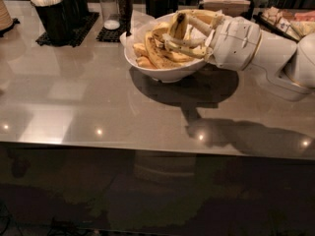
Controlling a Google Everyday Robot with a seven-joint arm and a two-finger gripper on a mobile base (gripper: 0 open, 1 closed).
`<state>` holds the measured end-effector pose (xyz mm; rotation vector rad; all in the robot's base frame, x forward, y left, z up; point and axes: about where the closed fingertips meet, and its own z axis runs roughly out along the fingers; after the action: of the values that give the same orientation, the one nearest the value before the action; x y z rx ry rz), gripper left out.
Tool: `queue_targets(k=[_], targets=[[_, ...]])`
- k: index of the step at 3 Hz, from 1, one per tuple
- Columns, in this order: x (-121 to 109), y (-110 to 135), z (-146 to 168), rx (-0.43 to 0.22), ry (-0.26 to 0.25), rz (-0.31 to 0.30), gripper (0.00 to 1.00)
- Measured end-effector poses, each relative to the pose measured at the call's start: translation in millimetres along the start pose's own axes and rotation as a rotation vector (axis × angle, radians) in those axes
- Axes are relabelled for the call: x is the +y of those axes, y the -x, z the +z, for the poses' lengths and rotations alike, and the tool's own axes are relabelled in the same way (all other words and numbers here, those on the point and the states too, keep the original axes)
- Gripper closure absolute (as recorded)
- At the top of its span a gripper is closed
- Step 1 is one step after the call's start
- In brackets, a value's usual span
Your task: Pick banana from white bowl
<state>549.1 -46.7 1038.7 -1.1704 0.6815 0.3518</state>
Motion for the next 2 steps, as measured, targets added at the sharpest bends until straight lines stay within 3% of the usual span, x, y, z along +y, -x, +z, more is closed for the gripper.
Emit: queue_targets(k=[2], targets=[[-10.0,25.7,16.7,0.051,0.064,-0.046,1.00]])
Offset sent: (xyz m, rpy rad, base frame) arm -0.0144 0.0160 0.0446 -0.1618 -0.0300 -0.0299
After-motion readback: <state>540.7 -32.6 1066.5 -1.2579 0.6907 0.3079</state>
